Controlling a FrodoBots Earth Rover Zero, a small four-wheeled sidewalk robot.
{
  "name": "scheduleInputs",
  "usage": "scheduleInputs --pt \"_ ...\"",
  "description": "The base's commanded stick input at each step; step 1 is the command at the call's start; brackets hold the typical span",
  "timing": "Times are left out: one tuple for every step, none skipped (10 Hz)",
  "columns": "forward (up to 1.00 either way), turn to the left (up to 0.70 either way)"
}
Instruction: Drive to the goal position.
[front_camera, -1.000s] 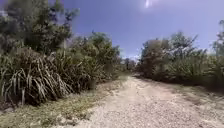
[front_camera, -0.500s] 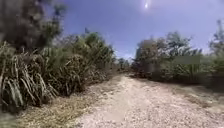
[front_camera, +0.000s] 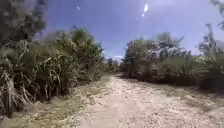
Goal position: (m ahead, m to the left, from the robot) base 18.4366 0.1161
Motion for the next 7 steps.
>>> scheduleInputs --pt "0.70 0.00" --pt "0.70 0.00" --pt "0.70 0.00" --pt "0.70 0.00" --pt "0.70 0.00" --pt "0.70 0.00" --pt "0.70 0.00"
